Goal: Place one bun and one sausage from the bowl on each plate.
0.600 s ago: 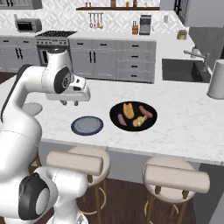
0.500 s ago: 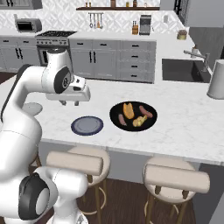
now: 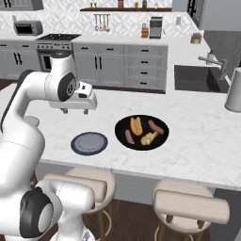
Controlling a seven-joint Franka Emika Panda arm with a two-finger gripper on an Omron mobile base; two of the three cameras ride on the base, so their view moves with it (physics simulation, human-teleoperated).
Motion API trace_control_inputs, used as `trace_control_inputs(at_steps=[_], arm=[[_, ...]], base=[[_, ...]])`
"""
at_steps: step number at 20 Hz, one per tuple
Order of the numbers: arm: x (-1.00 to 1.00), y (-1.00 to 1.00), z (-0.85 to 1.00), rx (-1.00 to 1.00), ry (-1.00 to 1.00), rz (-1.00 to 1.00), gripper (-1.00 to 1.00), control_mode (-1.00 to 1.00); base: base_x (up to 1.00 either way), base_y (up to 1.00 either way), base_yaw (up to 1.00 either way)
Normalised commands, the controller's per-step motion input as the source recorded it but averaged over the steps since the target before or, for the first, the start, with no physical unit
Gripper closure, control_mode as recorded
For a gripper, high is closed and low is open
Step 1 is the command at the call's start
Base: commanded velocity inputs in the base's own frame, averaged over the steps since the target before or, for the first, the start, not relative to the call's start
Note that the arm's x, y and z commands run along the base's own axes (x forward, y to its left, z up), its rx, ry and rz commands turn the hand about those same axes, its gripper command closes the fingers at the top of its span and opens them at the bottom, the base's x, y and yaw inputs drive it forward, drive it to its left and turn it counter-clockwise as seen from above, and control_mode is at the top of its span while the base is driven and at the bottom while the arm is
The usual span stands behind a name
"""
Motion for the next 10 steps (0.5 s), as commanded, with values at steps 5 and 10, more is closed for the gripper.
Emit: trace_control_inputs(at_steps=[5,10], arm=[[0.0,0.0,0.0,0.0,0.0,0.0,-1.0,1.0],[0.0,0.0,0.0,0.0,0.0,0.0,-1.0,1.0]], base=[[0.43,-0.38,0.0],[0.36,-0.53,0.0]])
